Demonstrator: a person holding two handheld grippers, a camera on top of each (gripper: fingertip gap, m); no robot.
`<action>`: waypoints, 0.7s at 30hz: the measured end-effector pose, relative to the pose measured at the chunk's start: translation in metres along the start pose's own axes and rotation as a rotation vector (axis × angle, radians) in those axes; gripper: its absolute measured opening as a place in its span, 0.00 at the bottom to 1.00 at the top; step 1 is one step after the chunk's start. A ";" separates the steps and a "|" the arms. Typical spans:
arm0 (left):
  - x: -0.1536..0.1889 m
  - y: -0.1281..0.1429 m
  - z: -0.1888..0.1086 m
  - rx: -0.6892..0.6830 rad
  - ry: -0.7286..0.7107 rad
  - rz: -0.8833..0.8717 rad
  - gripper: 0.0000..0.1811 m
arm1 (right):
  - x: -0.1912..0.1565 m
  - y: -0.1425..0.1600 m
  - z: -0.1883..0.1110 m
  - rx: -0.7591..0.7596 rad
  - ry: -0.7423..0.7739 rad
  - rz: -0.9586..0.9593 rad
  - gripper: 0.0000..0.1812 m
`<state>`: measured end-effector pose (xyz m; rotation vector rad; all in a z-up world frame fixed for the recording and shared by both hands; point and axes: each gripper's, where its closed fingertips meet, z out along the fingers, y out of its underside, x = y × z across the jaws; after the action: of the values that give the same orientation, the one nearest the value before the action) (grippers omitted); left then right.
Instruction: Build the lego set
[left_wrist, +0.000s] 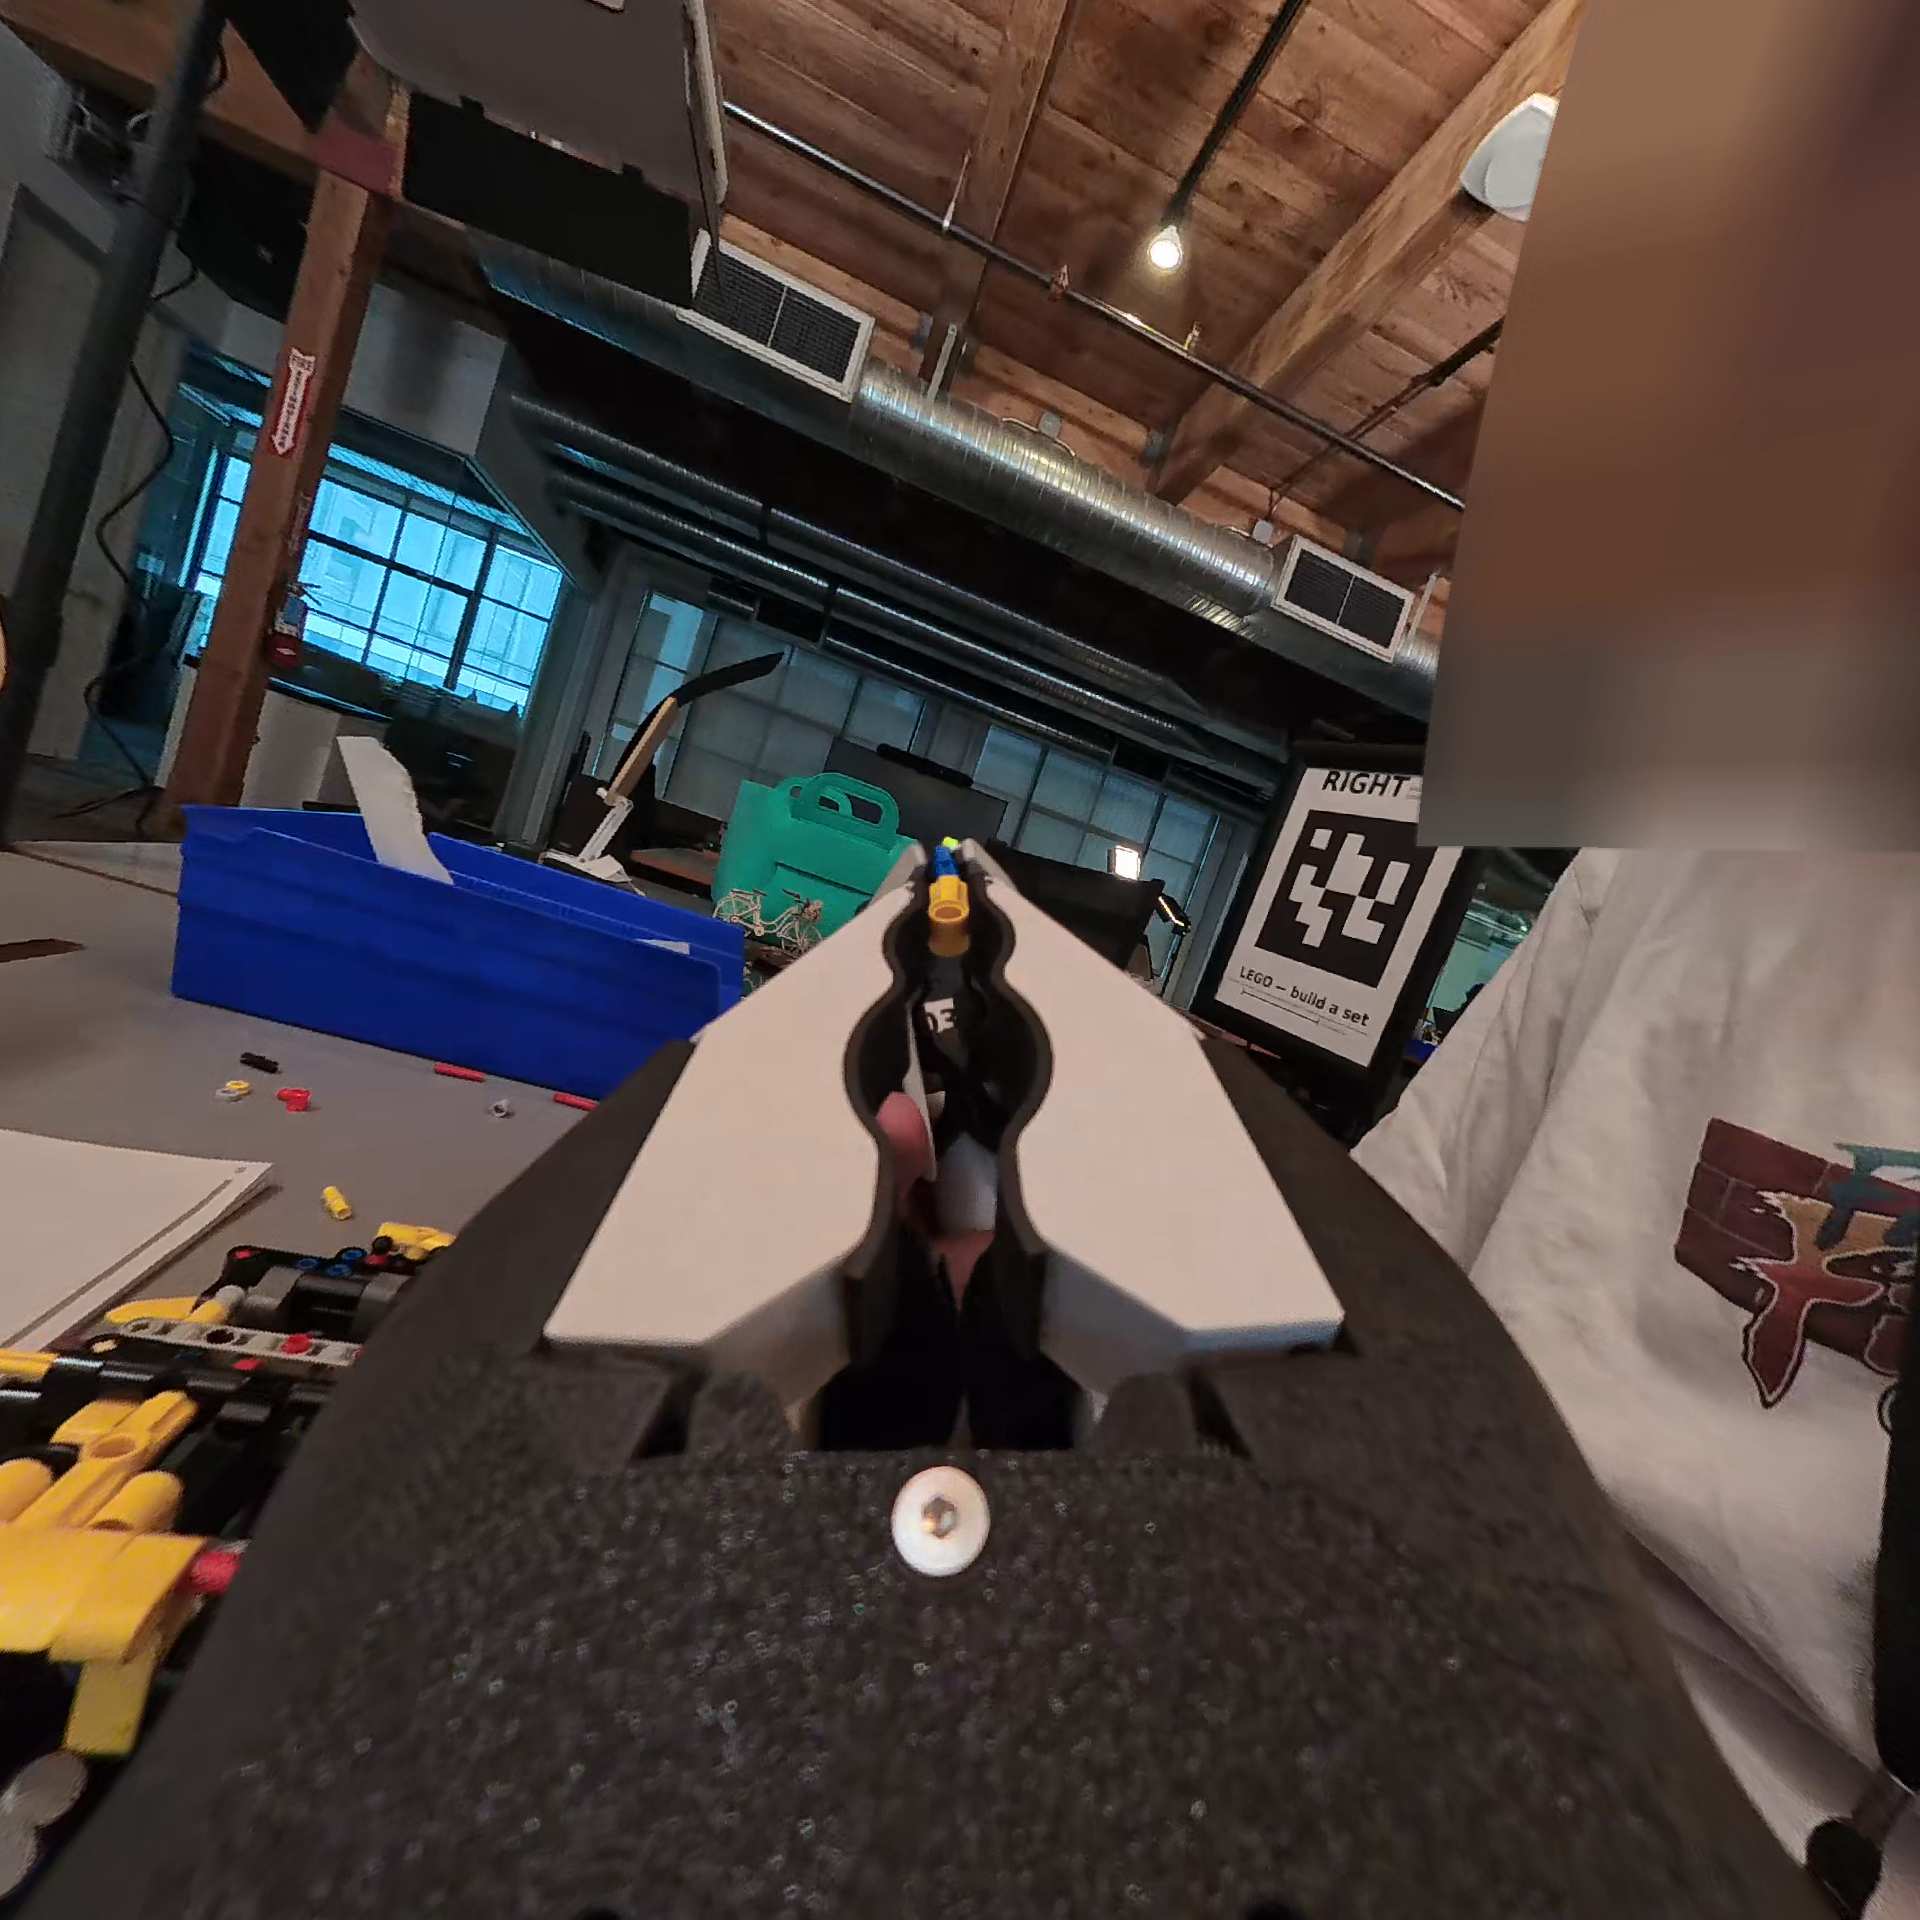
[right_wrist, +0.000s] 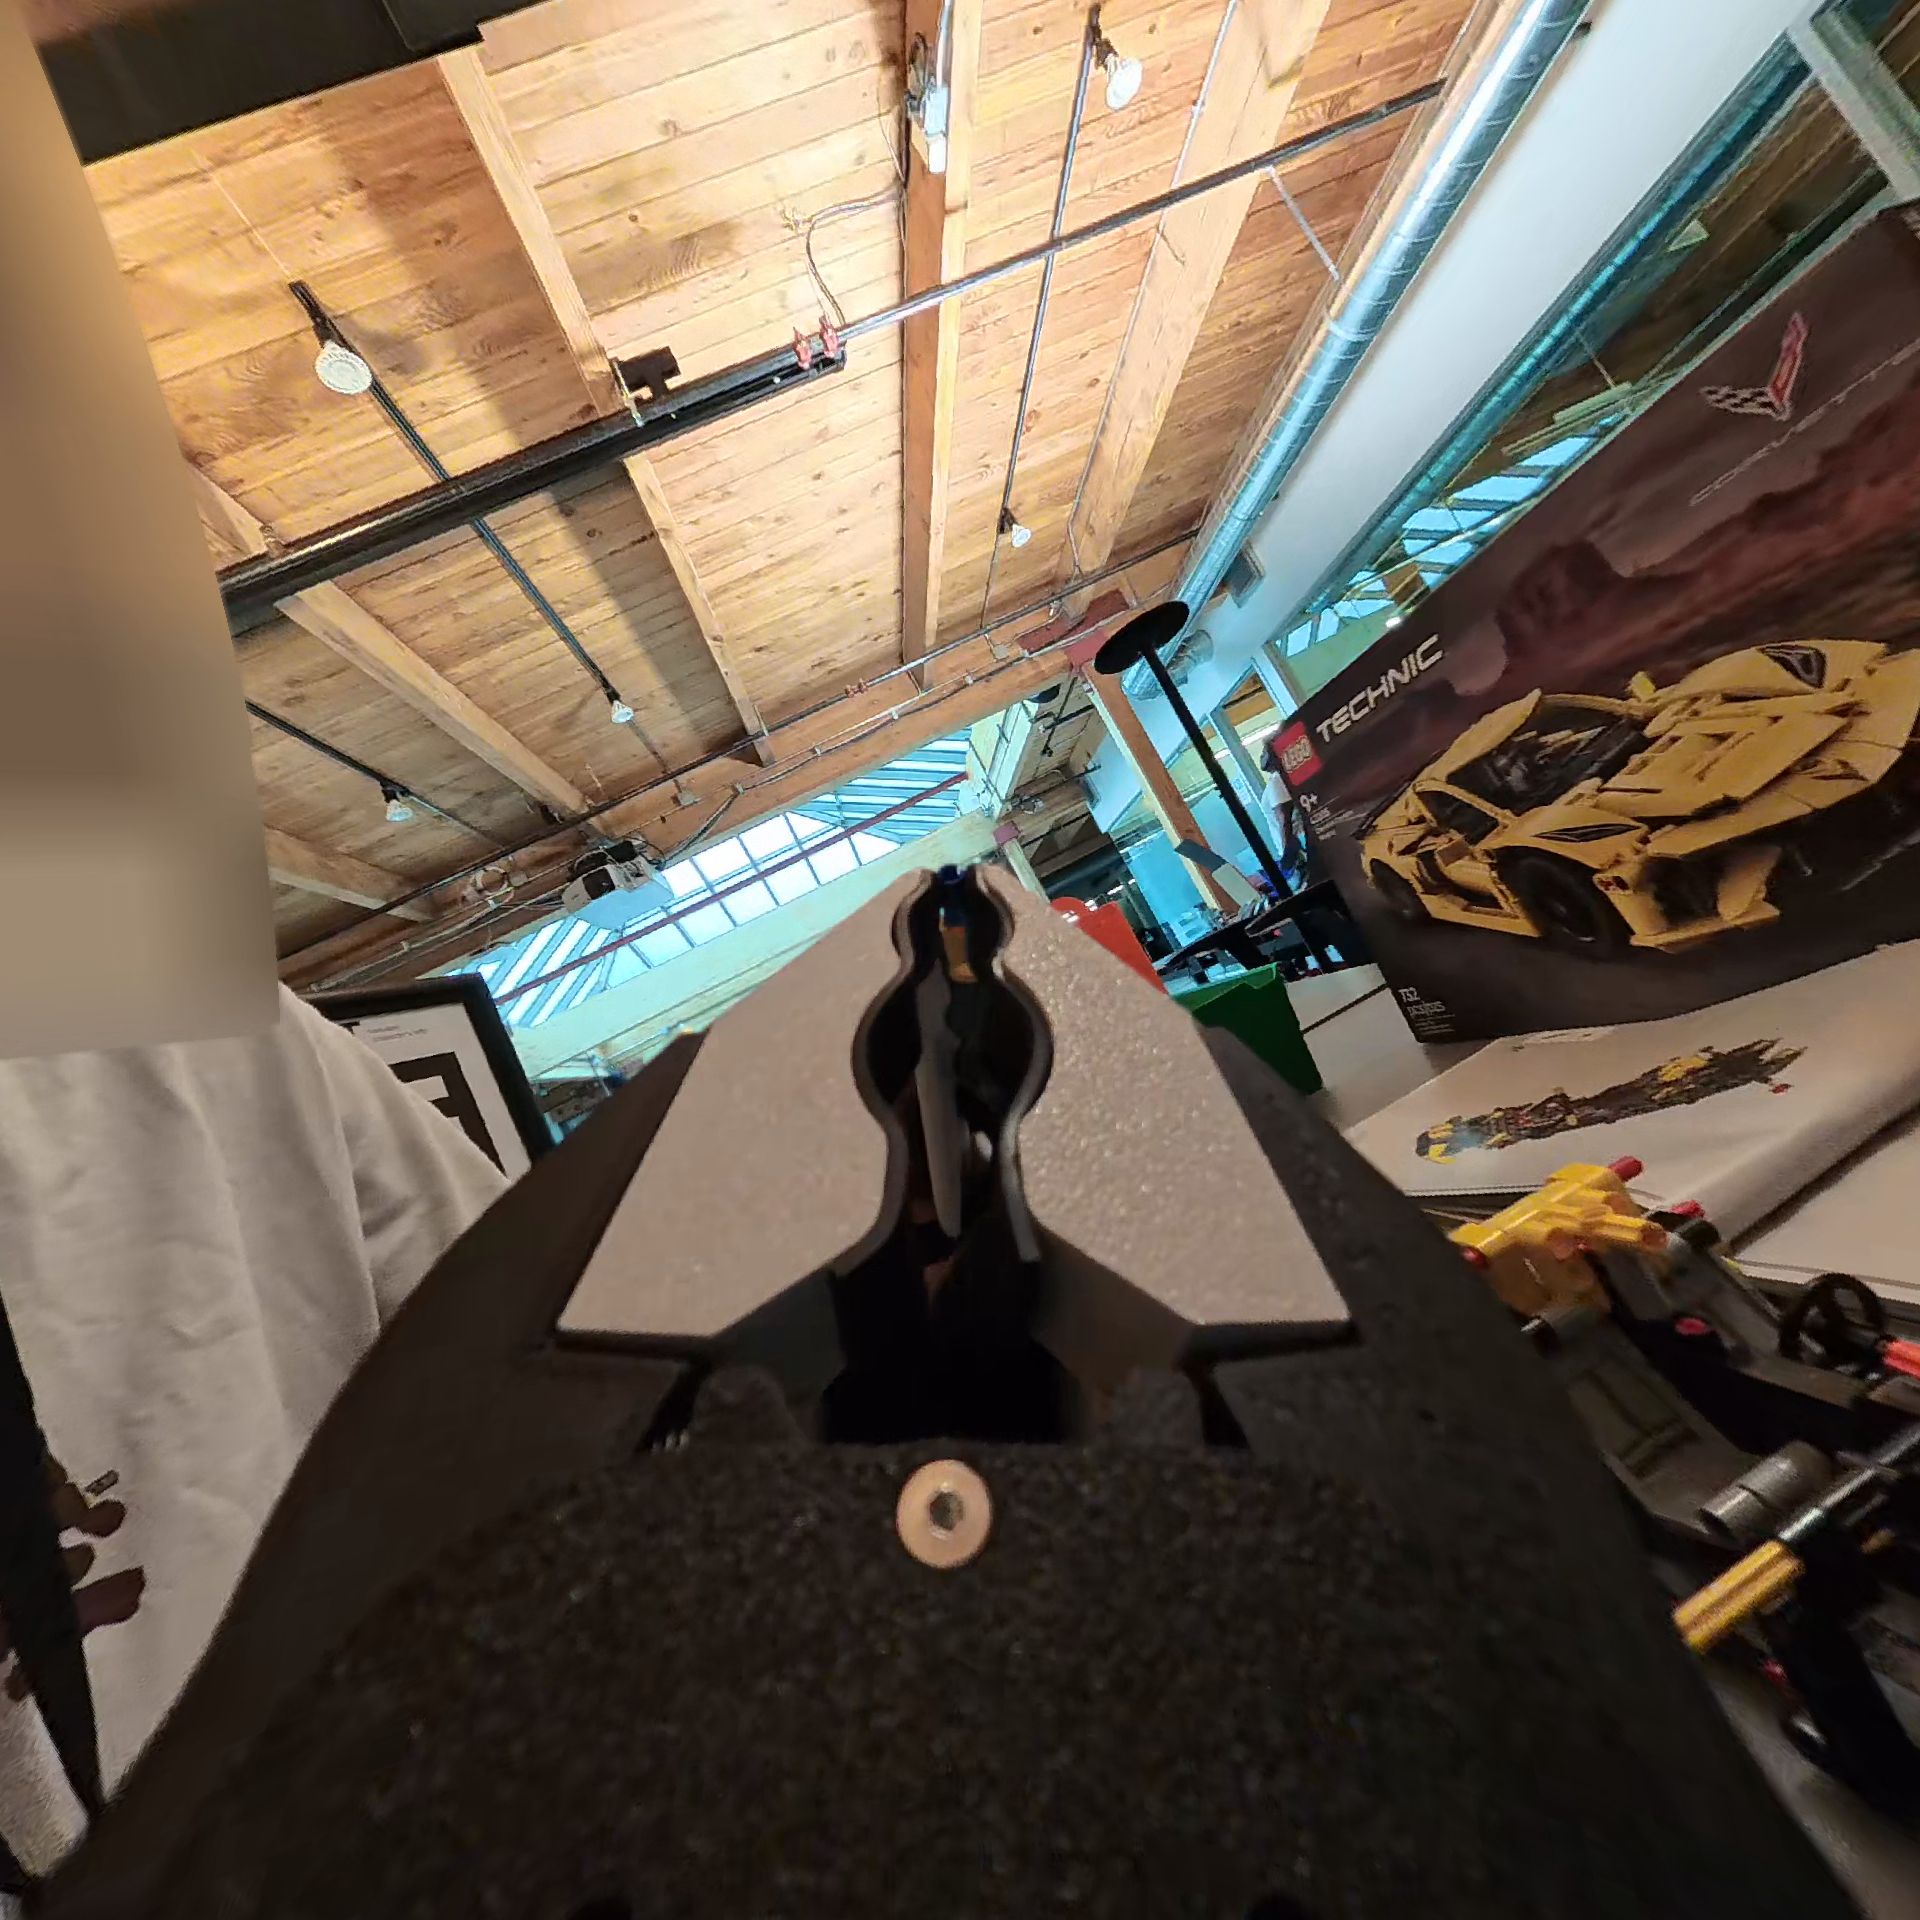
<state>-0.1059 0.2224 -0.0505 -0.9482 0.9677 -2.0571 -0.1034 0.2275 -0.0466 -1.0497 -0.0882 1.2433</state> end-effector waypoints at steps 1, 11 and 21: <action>-0.001 0.000 -0.001 0.001 -0.004 -0.003 0.04 | 0.002 0.000 0.000 -0.007 0.010 -0.011 0.02; -0.001 0.001 -0.001 0.001 0.003 -0.031 0.04 | 0.002 0.002 0.000 -0.020 0.032 -0.096 0.02; 0.005 0.000 -0.002 -0.005 0.101 -0.239 0.04 | -0.005 0.004 0.001 -0.051 0.020 -0.194 0.02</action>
<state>-0.1098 0.2191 -0.0500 -1.0118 0.9499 -2.3222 -0.1089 0.2238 -0.0457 -1.0718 -0.2024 1.0596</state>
